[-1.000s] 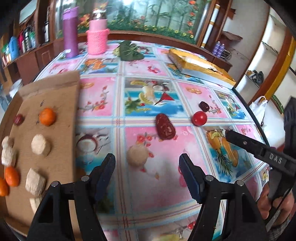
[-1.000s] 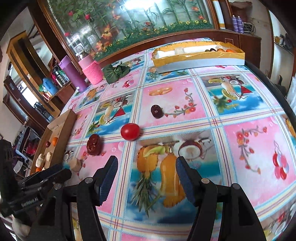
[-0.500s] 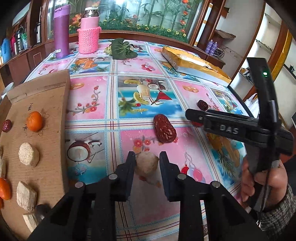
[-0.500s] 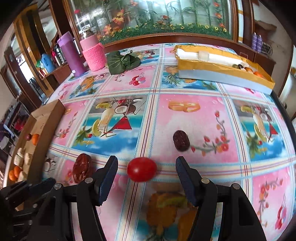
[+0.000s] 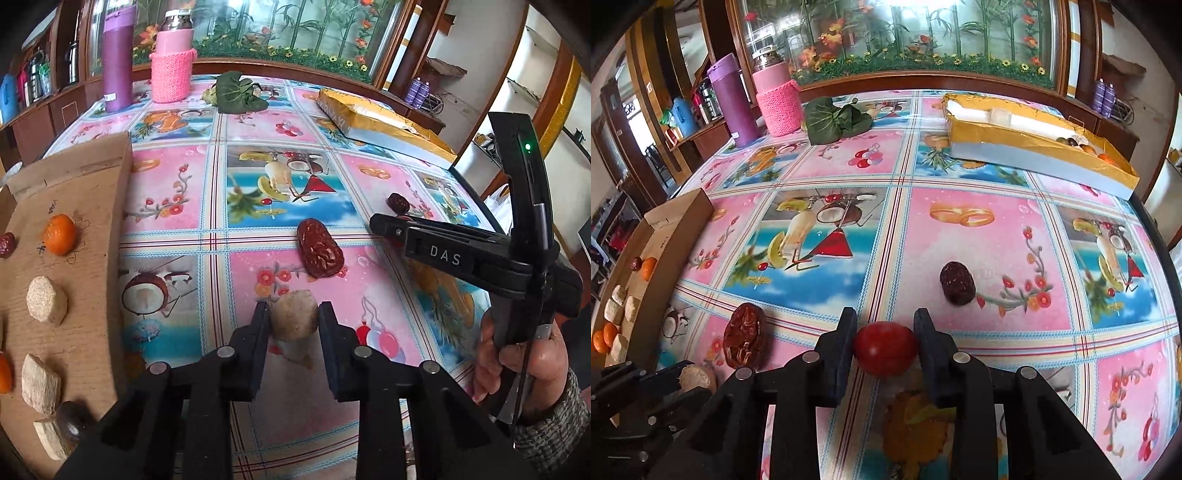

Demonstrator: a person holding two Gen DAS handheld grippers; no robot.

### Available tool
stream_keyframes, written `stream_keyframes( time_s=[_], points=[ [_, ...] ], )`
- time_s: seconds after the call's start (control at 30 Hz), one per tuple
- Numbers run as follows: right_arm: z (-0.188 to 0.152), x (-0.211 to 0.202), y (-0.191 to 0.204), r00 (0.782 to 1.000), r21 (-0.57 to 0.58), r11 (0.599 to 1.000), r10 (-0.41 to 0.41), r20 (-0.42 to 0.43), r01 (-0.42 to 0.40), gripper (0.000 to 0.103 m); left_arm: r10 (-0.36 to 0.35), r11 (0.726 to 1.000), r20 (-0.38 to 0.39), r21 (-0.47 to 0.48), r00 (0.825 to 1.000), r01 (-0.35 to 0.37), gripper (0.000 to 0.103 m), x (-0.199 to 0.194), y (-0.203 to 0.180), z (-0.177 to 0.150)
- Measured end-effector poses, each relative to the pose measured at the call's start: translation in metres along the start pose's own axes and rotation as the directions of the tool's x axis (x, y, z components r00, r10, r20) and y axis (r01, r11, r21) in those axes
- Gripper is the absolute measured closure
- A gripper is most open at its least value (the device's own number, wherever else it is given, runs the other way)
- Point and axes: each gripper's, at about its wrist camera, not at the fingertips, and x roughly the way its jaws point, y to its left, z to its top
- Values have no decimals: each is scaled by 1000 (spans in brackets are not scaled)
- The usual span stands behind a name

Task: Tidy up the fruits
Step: 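Grasp a round beige pastry with the left tool while the right tool grasps a red cherry tomato, then carry the pastry and tomato into the cardboard tray and open both tools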

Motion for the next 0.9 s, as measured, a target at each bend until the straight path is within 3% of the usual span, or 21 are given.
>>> stream_keyframes(
  time_s=[0.53, 0.9],
  points=[
    [-29, -57, 13, 998, 23, 999, 41, 56, -42, 69, -11, 998, 97, -59, 995, 16, 77, -49, 12, -10],
    [-34, -89, 73, 993, -114, 992, 62, 102, -50, 68, 21, 988, 177, -157, 984, 8, 77, -91, 53, -23]
  ],
)
